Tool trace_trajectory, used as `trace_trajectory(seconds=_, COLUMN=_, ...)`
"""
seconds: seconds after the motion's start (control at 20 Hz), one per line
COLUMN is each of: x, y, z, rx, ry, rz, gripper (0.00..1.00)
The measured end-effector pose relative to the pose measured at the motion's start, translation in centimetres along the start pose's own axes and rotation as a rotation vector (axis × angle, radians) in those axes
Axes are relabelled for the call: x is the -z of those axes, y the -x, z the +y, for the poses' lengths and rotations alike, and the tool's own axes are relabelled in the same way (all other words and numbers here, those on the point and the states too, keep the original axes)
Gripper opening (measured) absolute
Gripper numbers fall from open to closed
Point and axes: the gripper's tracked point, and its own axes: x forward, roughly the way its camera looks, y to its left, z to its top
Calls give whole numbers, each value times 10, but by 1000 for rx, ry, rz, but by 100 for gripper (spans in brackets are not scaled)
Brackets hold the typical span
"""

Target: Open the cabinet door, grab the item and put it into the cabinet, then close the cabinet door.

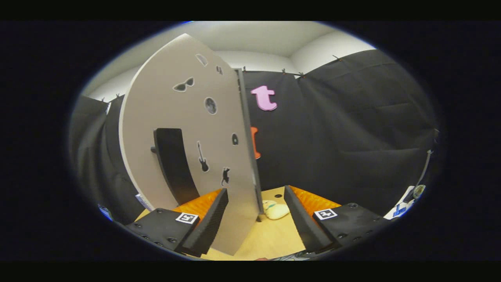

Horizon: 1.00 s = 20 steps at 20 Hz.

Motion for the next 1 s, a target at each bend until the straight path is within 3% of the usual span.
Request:
trace_trajectory(seconds=0.75, x=6, y=-27, z=126, rx=-347, ry=13, rz=66, gripper=94)
trace_trajectory(seconds=1.0, x=4, y=-47, z=155, rx=-394, ry=34, rz=63, gripper=94)
